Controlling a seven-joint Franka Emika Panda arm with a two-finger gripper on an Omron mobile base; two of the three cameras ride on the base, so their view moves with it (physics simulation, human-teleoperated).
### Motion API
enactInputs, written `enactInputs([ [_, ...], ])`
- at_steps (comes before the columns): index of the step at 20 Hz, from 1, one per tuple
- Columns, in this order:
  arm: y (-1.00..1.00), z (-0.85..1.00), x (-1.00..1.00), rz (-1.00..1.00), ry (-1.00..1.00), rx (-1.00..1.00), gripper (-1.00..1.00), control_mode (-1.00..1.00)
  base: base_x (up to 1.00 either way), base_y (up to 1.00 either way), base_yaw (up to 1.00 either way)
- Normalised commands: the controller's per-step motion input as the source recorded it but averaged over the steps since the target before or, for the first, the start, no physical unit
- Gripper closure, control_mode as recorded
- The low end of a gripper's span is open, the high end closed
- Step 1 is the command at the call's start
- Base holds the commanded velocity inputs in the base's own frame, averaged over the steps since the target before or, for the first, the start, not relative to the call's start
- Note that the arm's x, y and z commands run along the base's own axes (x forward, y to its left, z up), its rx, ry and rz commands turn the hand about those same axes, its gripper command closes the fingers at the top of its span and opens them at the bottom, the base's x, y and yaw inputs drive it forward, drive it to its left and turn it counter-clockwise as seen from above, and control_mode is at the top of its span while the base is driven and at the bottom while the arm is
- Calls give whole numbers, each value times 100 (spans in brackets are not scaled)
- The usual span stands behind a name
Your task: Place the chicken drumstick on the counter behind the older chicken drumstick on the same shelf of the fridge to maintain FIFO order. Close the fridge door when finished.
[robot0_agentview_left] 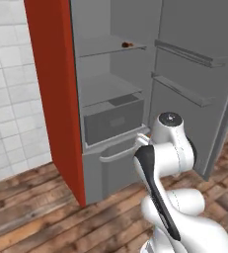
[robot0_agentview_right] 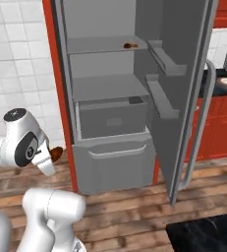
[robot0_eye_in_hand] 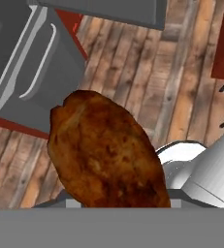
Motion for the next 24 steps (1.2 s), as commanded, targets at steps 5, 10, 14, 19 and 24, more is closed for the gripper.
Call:
enactInputs([
  [5, 0, 0, 0, 0, 0, 0, 100, 100, 100, -30, 17],
  [10, 0, 0, 0, 0, 0, 0, 100, 100, 100, -24, 16],
  [14, 0, 0, 0, 0, 0, 0, 100, 100, 100, -17, 16],
  [19, 0, 0, 0, 0, 0, 0, 100, 100, 96, -28, 16],
  [24, 0, 0, 0, 0, 0, 0, 100, 100, 49, -37, 20],
])
